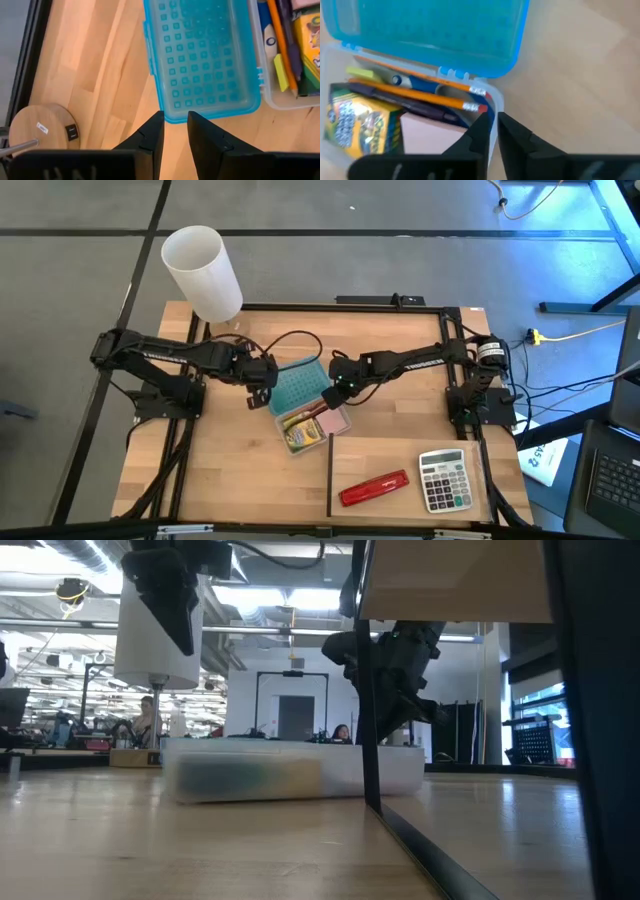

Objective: Pack school essentials
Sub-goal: Close the blue supply box

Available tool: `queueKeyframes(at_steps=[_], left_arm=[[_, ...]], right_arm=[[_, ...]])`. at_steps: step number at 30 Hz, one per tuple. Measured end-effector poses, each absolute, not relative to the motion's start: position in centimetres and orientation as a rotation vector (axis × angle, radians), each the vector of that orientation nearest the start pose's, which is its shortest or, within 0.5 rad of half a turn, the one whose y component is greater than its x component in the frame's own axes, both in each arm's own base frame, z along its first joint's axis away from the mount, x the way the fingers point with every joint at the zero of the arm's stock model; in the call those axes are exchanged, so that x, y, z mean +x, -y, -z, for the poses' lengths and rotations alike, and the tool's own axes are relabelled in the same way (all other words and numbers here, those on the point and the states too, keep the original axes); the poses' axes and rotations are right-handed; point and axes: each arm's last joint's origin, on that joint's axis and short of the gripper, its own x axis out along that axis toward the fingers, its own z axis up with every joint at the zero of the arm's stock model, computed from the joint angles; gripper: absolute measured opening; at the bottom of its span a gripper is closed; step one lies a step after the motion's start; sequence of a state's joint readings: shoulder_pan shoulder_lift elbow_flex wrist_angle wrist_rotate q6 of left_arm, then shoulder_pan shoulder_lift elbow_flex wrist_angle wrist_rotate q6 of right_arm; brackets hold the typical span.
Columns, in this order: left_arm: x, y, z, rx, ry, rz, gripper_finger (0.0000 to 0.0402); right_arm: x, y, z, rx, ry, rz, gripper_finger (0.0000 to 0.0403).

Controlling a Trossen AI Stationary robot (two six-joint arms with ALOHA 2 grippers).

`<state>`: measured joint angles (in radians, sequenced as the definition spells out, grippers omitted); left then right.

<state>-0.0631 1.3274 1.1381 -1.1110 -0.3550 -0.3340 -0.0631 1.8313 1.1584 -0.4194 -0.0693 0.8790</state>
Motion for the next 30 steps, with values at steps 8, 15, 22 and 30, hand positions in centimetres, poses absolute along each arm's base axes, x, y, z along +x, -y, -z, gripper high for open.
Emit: queueKeyframes(at_steps=[8, 15, 22, 30], left_arm=[[22.0, 0.3, -29.6, -0.054, -1.137, -0.478, 0.0076], [21.4, 0.3, -30.2, -0.080, -1.101, -0.497, 0.0076], [21.3, 0.4, -29.8, -0.166, -1.128, -0.468, 0.0076], [20.9, 0.0, -27.6, -0.399, -1.171, -0.567, 0.0076]], right_arm=[[35.8, 3.3, -16.6, 0.910, -1.064, 0.437, 0.0100], [35.8, 2.3, -16.5, 0.915, -1.084, 0.431, 0.0151], [35.8, 1.1, -16.5, 0.815, -1.065, 0.468, 0.0157], [35.6, 1.1, -16.3, 0.789, -1.079, 0.498, 0.0157]])
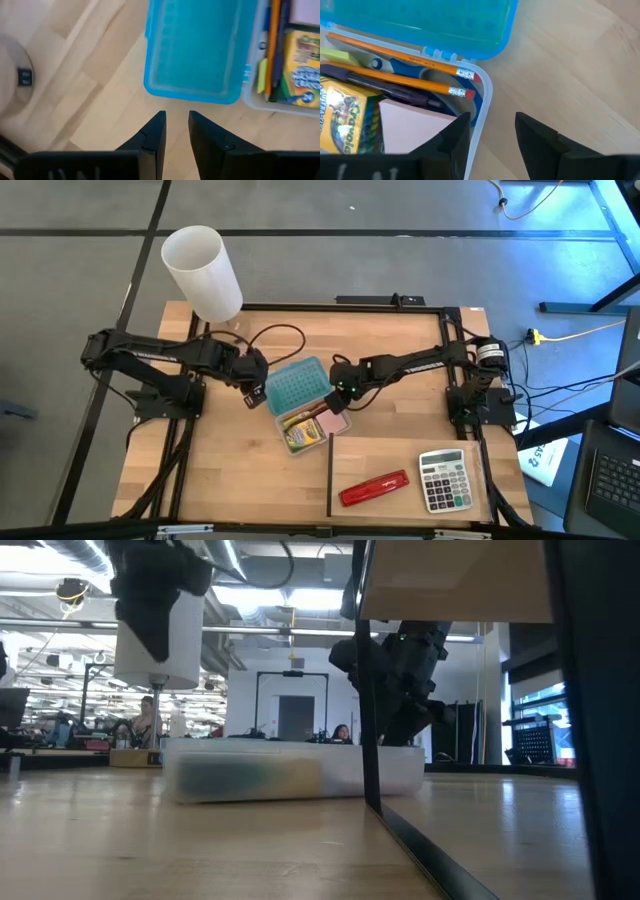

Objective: Pack school essentials
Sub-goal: Close the blue supply box

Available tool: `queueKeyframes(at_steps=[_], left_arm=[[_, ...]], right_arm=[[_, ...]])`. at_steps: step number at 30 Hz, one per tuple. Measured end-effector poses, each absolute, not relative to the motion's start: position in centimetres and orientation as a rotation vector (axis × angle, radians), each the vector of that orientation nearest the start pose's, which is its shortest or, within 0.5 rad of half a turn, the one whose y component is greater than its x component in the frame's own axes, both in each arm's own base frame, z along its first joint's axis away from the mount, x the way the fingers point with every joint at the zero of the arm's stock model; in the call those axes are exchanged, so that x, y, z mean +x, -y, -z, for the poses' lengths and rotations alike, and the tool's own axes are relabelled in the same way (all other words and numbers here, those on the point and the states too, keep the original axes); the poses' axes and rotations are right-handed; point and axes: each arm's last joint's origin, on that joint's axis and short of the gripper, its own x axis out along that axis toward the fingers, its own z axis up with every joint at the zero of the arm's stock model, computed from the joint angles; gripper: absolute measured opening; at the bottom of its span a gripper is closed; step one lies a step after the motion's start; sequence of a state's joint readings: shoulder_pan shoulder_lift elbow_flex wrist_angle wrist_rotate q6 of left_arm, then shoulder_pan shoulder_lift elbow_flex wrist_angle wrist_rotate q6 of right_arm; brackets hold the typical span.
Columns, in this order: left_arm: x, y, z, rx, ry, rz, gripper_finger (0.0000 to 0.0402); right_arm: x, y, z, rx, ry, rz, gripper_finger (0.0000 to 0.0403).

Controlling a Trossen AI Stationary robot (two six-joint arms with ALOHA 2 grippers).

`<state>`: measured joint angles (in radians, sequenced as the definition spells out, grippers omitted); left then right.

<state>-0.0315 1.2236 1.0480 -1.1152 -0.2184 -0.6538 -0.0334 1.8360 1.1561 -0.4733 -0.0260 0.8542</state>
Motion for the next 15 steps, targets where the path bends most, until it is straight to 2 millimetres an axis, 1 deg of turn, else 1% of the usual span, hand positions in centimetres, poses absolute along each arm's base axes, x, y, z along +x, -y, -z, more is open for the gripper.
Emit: queueKeyframes(at_steps=[7, 11, 13, 15], left_arm=[[20.7, 0.0, -25.3, -0.505, -1.156, -0.647, 0.0076], [20.8, 0.0, -23.9, -0.568, -1.129, -0.672, 0.0076], [20.8, 0.0, -23.3, -0.603, -1.110, -0.695, 0.0076], [20.9, 0.0, -22.7, -0.643, -1.074, -0.719, 0.0076]], right_arm=[[35.8, 1.1, -15.3, 0.769, -1.107, 0.493, 0.0157], [35.8, 1.1, -15.3, 0.760, -1.109, 0.499, 0.0156], [35.8, 1.1, -15.3, 0.759, -1.110, 0.501, 0.0150], [35.8, 1.1, -15.3, 0.759, -1.108, 0.500, 0.0135]])
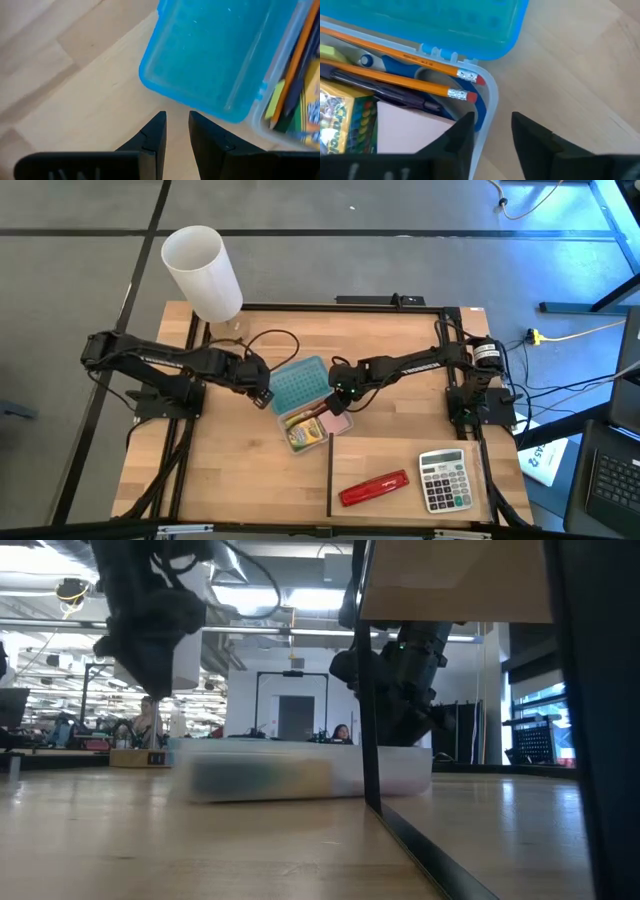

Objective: Pack school essentials
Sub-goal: Close the blue supply box

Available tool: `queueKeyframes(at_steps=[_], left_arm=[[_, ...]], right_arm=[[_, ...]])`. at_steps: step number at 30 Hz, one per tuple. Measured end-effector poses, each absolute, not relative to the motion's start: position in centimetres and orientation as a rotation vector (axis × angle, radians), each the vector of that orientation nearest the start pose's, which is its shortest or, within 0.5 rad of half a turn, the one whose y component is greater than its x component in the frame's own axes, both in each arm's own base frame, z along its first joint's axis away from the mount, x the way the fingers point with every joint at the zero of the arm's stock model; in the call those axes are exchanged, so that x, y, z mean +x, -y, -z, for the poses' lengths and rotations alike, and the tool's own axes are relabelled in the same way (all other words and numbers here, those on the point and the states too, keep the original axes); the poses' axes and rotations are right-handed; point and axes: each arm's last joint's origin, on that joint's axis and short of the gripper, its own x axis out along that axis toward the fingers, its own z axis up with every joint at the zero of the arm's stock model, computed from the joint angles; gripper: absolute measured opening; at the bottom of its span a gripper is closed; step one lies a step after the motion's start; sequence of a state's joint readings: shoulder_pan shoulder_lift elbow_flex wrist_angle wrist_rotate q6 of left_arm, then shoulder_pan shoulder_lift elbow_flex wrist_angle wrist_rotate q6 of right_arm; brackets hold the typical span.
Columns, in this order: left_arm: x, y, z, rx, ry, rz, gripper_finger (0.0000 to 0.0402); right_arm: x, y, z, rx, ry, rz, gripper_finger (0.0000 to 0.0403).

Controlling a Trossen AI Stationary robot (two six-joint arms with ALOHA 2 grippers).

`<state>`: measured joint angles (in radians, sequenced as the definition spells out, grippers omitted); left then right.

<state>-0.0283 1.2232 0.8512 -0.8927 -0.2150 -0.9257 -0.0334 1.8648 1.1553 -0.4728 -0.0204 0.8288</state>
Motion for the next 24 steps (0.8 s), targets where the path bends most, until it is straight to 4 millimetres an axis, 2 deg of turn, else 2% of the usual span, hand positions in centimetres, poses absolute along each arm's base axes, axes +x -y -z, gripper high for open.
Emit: queueKeyframes(at_steps=[7, 11, 18, 24], left_arm=[[20.5, -0.4, -20.4, -0.821, -1.002, -0.844, 0.0076], [20.2, -0.5, -19.8, -0.869, -0.999, -0.892, 0.0076], [20.0, -0.4, -18.9, -0.915, -1.002, -0.887, 0.0076], [19.0, -0.1, -18.4, -0.940, -1.159, -0.860, 0.0076]], right_arm=[[35.8, 1.1, -15.3, 0.756, -1.104, 0.499, 0.0052], [36.0, 1.2, -15.3, 0.748, -1.082, 0.509, 0.0014], [36.0, 1.6, -15.4, 0.751, -1.072, 0.524, 0.0027], [35.9, 2.0, -15.4, 0.746, -1.062, 0.547, 0.0012]])
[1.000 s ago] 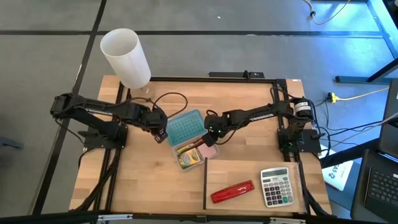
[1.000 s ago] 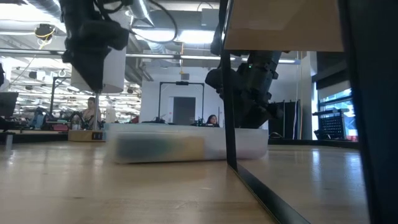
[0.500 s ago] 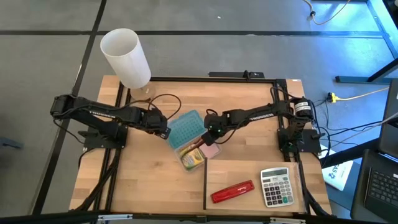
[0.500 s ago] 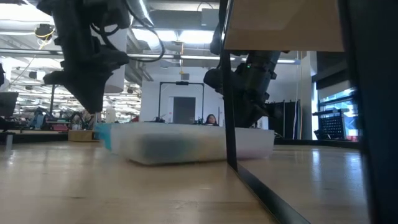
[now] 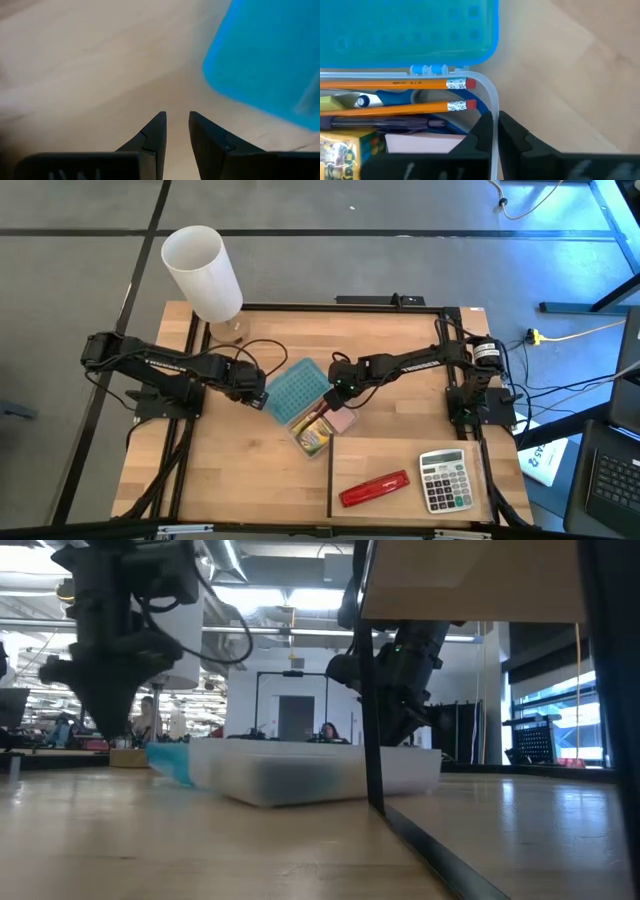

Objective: Pack school essentials
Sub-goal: Close the blue supply box

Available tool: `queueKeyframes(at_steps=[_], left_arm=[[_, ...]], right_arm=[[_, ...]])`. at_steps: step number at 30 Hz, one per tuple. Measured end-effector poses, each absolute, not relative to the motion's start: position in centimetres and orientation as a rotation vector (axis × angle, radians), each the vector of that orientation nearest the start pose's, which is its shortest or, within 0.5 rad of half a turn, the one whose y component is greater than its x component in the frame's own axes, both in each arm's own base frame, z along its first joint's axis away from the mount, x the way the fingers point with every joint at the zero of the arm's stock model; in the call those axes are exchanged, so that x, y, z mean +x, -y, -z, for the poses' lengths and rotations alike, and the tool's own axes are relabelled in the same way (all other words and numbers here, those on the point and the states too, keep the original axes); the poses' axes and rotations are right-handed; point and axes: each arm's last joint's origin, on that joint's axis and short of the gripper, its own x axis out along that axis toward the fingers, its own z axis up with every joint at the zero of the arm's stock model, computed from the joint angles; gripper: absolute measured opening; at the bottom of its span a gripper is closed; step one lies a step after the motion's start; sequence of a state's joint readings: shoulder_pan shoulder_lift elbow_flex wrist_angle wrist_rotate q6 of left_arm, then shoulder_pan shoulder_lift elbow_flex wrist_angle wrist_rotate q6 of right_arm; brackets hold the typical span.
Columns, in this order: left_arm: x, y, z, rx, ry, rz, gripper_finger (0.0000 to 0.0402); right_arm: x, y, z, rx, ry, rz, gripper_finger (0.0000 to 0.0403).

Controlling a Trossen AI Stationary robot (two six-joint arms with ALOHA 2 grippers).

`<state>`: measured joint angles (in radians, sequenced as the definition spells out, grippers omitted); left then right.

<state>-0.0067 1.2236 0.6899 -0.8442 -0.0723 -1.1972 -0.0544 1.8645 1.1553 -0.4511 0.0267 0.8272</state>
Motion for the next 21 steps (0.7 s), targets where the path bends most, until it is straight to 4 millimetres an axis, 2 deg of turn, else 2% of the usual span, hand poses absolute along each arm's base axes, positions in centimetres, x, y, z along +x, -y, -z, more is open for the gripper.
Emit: queueKeyframes(at_steps=[6, 11, 21], left_arm=[[18.5, 0.1, -18.3, -0.963, -1.245, -0.849, 0.0076], [19.2, 0.0, -18.4, -0.953, -1.148, -0.838, 0.0076], [20.1, -1.1, -18.2, -0.819, -0.957, -0.983, 0.0076]], right_arm=[[36.1, 2.9, -15.4, 0.749, -1.012, 0.606, 0.0017], [36.1, 4.2, -15.5, 0.753, -0.964, 0.665, 0.0017], [36.2, 5.6, -15.7, 0.743, -0.915, 0.687, 0.0018]])
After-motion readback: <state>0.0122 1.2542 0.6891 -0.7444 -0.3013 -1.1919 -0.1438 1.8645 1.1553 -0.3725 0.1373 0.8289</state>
